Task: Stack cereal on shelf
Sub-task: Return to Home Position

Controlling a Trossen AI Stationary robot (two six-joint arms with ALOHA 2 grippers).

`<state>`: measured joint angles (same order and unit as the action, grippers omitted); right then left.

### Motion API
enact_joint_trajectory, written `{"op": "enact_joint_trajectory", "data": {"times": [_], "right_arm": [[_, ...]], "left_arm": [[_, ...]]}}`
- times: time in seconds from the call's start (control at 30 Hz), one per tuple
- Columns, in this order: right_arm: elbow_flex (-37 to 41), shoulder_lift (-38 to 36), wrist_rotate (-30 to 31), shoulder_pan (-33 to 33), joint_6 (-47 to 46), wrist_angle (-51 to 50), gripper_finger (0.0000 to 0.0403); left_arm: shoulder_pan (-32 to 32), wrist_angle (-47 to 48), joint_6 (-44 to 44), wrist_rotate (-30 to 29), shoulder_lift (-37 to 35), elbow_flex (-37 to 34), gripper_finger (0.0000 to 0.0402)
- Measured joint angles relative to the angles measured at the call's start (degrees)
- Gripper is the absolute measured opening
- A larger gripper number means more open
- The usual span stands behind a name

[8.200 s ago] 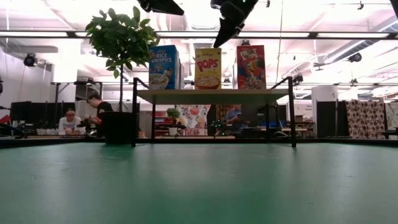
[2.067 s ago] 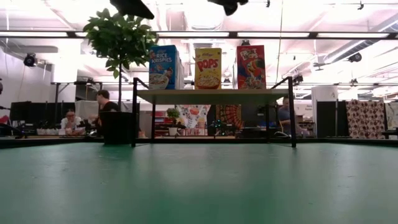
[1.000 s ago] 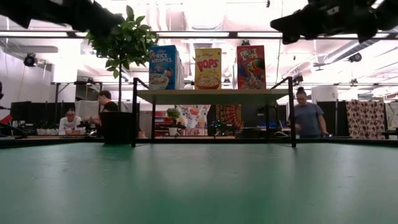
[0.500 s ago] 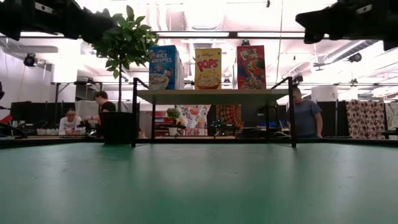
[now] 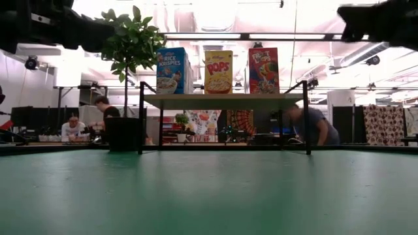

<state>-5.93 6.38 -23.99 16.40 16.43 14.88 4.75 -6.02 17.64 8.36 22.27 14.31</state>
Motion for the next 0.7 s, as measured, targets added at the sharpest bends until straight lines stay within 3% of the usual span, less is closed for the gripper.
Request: {"op": "enact_joint_trajectory", "data": {"times": [0.37, 0.7], "right_arm": [[4.85, -5.54, 0.02, 0.02, 1.20, -1.41, 0.0009], [5.05, -5.91, -0.78, 0.02, 1.58, -4.37, 0.0009]], "left_arm": [[-0.02, -1.09, -3.52, -0.02, -0.29, -1.79, 0.0000], [-0.06, -7.10, -6.28, 0.14, -0.39, -6.64, 0.0000]]}}
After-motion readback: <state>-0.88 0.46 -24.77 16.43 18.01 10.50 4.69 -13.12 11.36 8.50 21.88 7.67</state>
